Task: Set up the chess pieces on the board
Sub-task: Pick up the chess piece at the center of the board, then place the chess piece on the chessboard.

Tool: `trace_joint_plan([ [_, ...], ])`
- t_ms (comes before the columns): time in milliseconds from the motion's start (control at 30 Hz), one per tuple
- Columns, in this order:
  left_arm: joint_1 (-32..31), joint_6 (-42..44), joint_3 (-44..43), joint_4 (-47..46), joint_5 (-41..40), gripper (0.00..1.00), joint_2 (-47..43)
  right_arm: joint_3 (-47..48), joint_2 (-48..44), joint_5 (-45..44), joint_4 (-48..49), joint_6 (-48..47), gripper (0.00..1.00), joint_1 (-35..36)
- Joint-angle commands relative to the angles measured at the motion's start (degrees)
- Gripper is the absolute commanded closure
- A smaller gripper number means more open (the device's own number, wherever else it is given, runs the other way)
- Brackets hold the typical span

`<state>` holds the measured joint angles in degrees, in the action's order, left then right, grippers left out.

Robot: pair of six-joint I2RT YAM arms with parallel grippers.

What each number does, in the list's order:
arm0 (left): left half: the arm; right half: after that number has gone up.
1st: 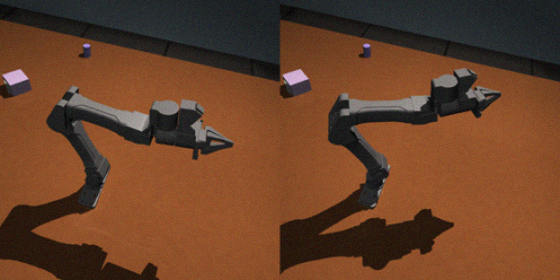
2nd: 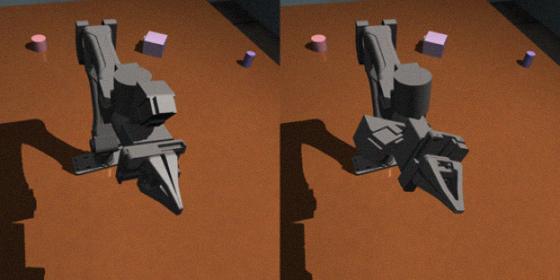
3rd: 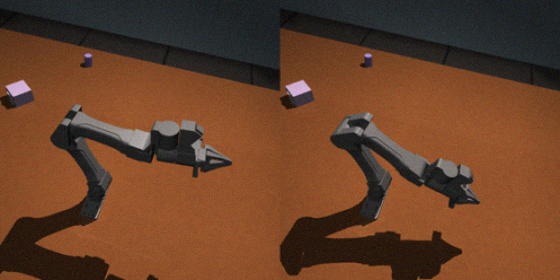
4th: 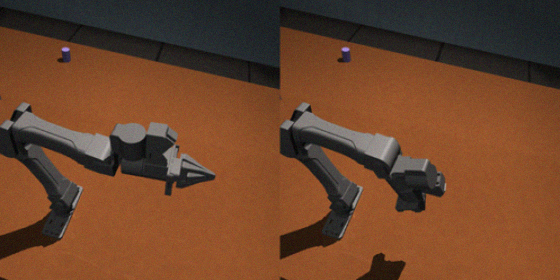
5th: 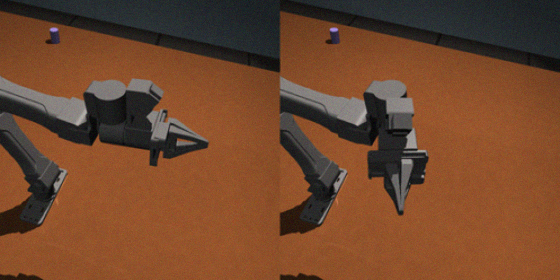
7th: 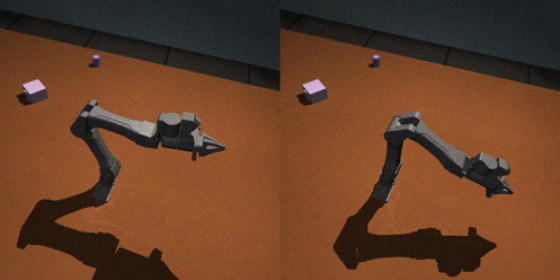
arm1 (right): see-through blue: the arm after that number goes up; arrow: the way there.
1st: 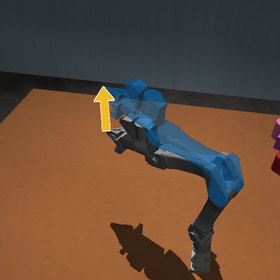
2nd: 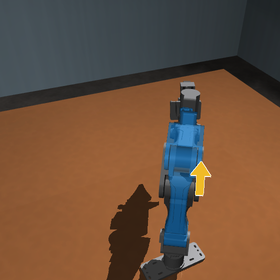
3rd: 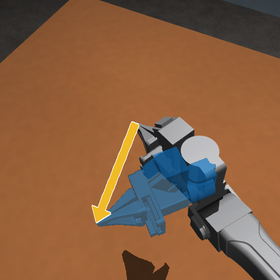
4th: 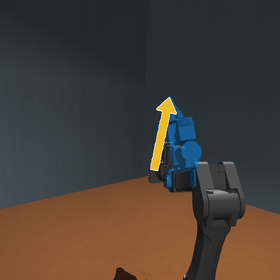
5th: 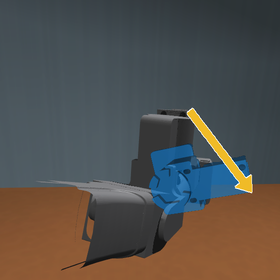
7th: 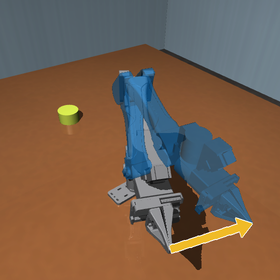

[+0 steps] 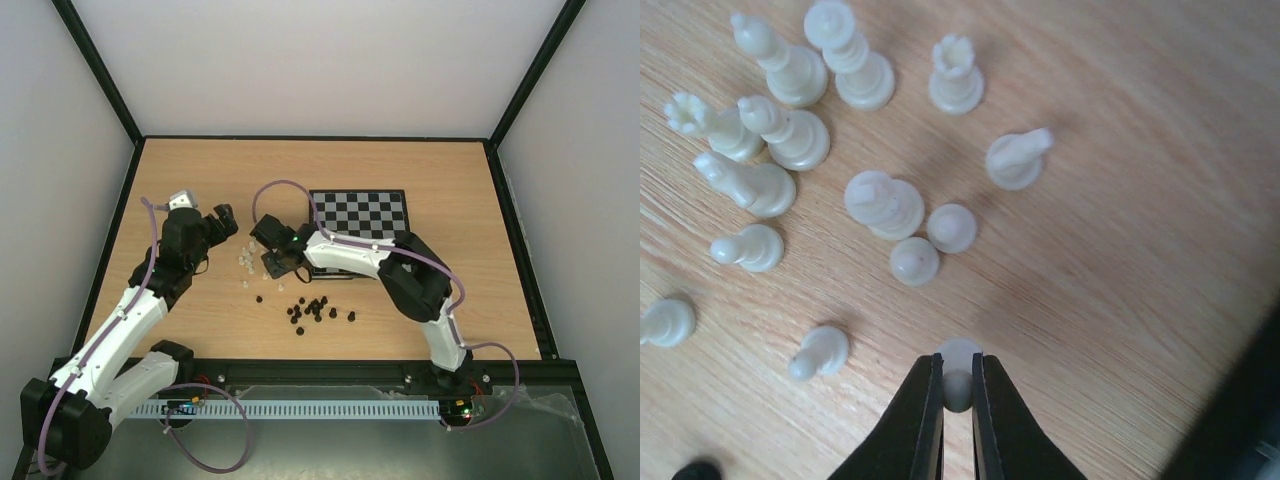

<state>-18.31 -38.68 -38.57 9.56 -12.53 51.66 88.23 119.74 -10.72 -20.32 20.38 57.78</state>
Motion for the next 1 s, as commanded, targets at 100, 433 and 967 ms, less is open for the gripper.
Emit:
trace_joint_plan([
  [100,0.4,0.0,0.5,-0.1,0.2,0.01,-0.5,-4.6,-12.8,-8.1,-5.9,-0.7,0.94,-0.2],
  [433,0.3,-0.1,0.6,-0.4,0.4,0.01,-0.3,-14.5,-23.7,-8.6,-8.0,1.4,0.94,-7.8],
  [967,0.3,0.0,0.6,-0.3,0.4,0.00,-0.4,-18.3,-19.1,-6.6,-6.8,2.5,0.93,-11.1],
])
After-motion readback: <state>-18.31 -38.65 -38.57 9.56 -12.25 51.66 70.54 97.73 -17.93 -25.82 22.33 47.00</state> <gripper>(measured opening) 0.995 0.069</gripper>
